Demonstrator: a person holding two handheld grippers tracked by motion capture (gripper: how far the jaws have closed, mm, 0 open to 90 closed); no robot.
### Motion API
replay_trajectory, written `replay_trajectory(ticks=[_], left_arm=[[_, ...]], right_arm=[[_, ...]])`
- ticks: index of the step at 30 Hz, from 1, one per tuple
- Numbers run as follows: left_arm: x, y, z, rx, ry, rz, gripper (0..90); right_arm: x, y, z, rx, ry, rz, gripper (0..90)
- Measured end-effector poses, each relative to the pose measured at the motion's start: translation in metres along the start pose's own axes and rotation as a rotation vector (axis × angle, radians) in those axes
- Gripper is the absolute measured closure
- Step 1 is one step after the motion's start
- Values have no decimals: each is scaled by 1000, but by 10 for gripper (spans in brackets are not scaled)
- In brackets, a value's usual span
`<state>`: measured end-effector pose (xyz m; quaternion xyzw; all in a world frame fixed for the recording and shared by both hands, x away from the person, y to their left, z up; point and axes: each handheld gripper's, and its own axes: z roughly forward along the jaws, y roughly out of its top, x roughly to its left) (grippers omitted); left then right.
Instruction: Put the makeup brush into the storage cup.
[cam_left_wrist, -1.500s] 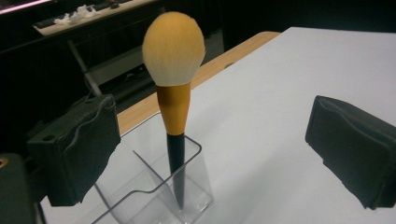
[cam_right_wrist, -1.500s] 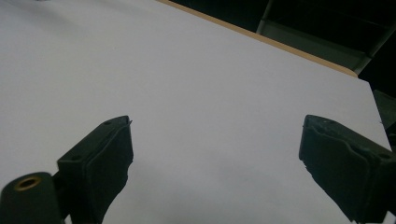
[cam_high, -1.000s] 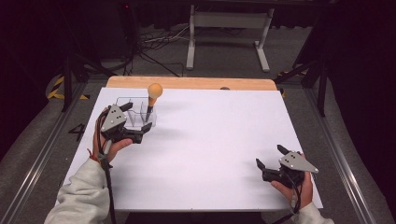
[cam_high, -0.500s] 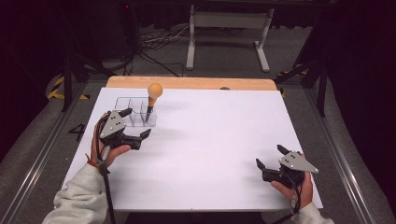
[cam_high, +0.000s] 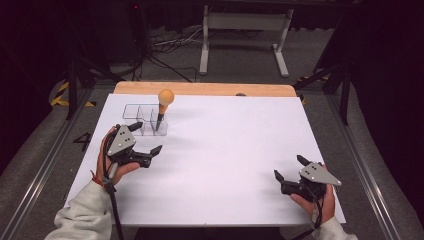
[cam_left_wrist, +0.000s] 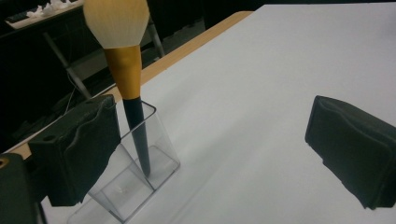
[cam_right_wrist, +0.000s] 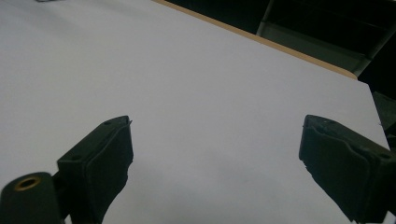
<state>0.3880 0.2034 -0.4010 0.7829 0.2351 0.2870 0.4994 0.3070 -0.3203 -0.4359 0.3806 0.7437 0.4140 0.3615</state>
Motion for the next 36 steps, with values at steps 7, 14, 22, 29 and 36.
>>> replay_trajectory(ticks=[7, 14, 22, 29, 36], left_arm=[[-5, -2, -3, 6, -8, 7, 39], [-6, -8, -7, 19, -9, 8, 38], [-9, -15, -9, 51, -17, 14, 40], [-10, -22, -12, 69, -22, 18, 41], [-13, -31, -14, 94, -30, 17, 42]], right_arm=[[0, 0, 0, -1, 0, 1, 106], [0, 0, 0, -1, 2, -2, 106], [1, 0, 0, -1, 0, -1, 105], [1, 0, 0, -1, 0, 0, 105], [1, 0, 0, 1, 0, -2, 105]])
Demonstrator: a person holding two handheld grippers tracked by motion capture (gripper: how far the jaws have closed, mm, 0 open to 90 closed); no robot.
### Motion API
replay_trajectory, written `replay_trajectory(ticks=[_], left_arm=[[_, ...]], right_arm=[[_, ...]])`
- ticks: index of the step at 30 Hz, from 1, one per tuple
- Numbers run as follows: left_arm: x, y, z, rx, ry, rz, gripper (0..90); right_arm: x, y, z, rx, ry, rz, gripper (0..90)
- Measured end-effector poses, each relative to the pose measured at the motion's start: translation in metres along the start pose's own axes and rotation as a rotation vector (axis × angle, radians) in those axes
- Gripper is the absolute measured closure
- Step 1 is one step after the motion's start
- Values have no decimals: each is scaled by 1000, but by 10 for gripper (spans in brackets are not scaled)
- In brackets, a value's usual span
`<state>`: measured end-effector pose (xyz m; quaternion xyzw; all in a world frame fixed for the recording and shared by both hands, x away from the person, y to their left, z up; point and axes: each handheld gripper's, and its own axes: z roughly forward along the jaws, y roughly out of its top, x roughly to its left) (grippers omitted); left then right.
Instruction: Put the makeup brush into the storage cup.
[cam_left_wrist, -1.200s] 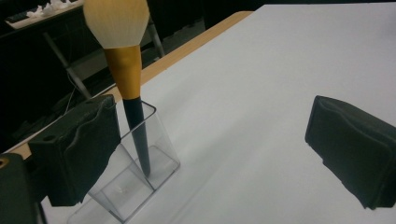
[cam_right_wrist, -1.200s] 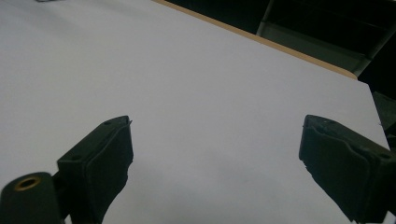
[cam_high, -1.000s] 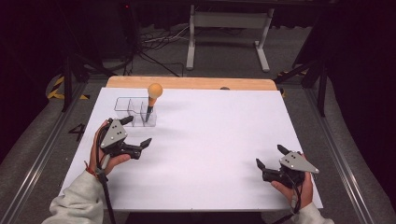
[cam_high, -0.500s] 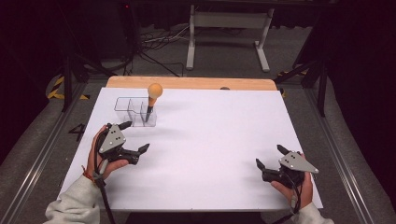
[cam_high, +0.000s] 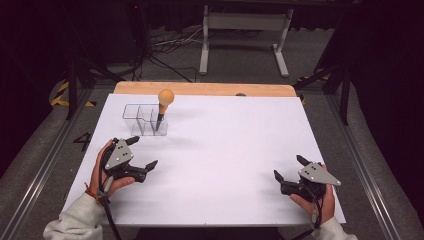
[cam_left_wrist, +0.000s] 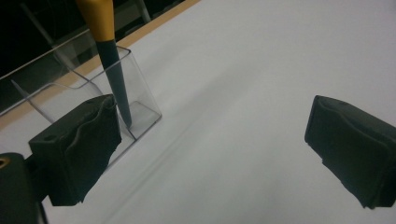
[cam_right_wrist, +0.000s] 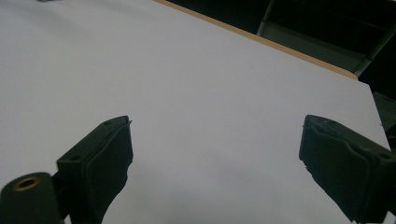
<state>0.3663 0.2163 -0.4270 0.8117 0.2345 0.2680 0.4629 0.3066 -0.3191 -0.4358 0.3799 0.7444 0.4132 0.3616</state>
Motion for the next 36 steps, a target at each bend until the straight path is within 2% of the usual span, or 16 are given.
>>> replay_trajectory(ticks=[3, 13, 22, 28, 30, 36], left_arm=[[-2, -3, 1, 22, -6, 6, 43], [-7, -15, -3, 43, -15, 3, 44], [-12, -30, -11, 66, -31, -31, 39], [-16, -38, -16, 87, -38, -37, 36], [-17, -41, -19, 84, -41, -57, 35], [-18, -48, -25, 83, -46, -79, 29]], right_arm=[[0, 0, 0, -2, 0, -1, 105], [2, 0, 0, -10, 10, -2, 105], [5, 0, 1, -8, 23, -11, 105], [5, 0, 1, -9, 32, -13, 104], [6, 0, 2, -10, 37, -13, 103], [8, 0, 2, -8, 46, -23, 103]])
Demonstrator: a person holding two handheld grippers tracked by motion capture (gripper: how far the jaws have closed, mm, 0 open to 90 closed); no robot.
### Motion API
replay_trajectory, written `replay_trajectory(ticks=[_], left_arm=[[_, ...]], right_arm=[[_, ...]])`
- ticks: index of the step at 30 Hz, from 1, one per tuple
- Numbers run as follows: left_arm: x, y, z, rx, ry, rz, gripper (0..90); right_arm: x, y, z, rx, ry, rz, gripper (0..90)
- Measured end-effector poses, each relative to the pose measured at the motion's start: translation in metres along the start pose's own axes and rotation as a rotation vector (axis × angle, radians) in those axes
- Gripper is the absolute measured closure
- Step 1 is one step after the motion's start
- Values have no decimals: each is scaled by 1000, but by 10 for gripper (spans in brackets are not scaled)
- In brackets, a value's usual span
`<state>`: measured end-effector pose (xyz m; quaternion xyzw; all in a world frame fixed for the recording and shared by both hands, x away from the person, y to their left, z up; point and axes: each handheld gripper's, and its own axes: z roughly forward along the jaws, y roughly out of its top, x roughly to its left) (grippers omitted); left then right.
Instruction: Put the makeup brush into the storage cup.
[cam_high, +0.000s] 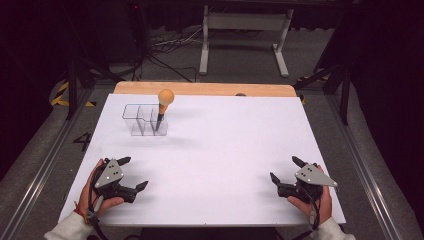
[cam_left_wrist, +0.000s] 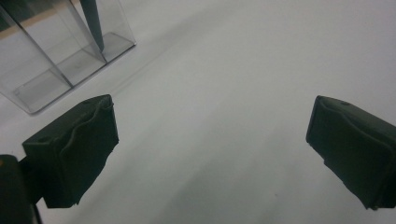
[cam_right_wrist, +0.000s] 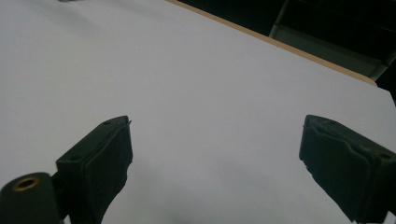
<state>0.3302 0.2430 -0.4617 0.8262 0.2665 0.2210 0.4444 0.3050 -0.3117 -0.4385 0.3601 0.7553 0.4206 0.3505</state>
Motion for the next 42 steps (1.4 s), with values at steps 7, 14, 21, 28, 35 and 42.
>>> replay_trajectory(ticks=[7, 14, 21, 28, 35, 42], left_arm=[[2, -4, -6, -26, -9, -30, 28], [3, -3, -8, -39, -1, -39, 30], [2, -1, -9, -58, -1, -34, 31], [4, 0, -14, -91, 3, -41, 30], [5, 1, -14, -101, 4, -52, 31], [6, 1, -16, -121, 9, -63, 36]], right_arm=[[-1, -1, 0, 3, 7, -4, 102], [-1, -1, 0, -1, 12, 0, 101], [-1, -1, -1, -4, 10, -3, 101], [2, 1, 0, 0, 10, -18, 101], [1, 0, 1, 5, 14, -14, 101], [2, 0, 2, 8, 14, -17, 101]])
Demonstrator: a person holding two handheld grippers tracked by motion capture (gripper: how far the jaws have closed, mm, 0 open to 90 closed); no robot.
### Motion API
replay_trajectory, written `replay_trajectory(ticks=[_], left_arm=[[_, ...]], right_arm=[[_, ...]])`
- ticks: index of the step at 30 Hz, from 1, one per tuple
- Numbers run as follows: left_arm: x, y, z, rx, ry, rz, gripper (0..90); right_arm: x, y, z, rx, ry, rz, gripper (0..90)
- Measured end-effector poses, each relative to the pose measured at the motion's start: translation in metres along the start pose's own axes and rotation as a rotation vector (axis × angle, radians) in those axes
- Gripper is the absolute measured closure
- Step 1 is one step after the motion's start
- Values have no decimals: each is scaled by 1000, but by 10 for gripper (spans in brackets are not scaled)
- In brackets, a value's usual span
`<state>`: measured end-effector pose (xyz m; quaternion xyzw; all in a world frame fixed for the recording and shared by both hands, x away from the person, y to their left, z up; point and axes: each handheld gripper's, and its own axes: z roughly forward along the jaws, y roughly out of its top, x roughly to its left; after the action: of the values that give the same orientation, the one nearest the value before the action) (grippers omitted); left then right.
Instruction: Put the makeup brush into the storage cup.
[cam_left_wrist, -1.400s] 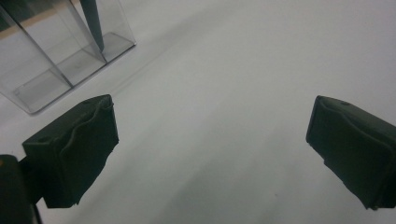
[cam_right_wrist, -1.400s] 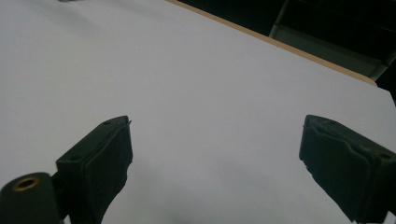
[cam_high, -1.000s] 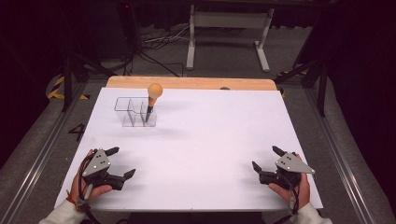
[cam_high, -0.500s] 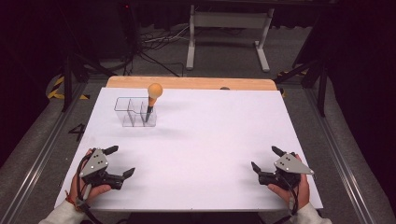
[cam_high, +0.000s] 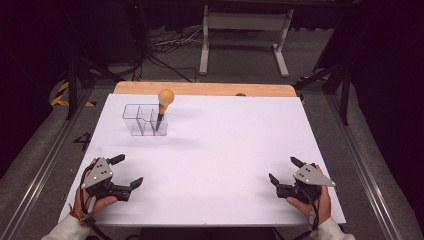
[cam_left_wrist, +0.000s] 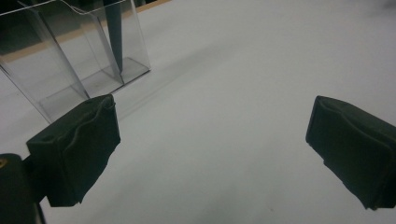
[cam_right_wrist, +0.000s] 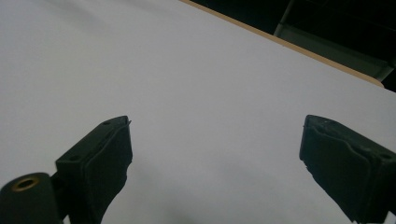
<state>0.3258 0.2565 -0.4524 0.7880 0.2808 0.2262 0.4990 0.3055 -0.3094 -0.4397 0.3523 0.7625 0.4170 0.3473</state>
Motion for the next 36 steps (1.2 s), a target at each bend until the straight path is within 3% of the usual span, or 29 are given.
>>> replay_trajectory(ticks=[36], left_arm=[[8, -2, 2, 5, 14, -24, 33]], right_arm=[[-2, -1, 0, -2, -4, 16, 102]])
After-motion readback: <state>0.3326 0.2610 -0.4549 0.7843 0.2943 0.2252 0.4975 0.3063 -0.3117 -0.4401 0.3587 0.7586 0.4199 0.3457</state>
